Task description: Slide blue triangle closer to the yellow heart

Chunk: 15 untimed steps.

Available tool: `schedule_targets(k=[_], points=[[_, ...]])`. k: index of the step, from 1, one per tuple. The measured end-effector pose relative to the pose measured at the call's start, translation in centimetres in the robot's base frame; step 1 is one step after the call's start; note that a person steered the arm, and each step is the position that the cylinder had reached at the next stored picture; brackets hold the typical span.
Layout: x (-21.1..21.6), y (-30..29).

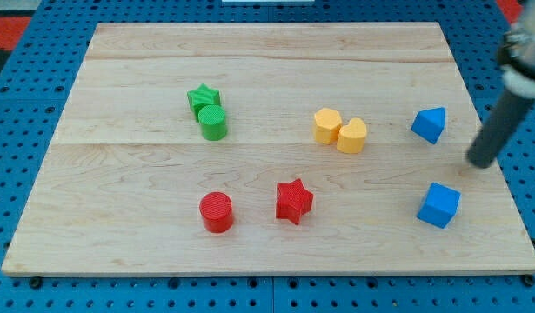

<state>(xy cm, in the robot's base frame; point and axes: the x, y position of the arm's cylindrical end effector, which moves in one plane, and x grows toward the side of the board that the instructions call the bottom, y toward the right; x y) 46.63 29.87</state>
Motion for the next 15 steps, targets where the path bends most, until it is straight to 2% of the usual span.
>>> schedule_targets(k=[1,2,3,4,5,7,8,9,10,15], points=[[-2.6,1.1],[-2.7,-2.5],[-4.6,-4.4],[-8.7,-6.9],[-9.2,-11.3],[-9.2,-12.1],[-8.6,-11.0],[-7.7,-7.0],[-6.0,-9.2],[-4.6,-13.4]])
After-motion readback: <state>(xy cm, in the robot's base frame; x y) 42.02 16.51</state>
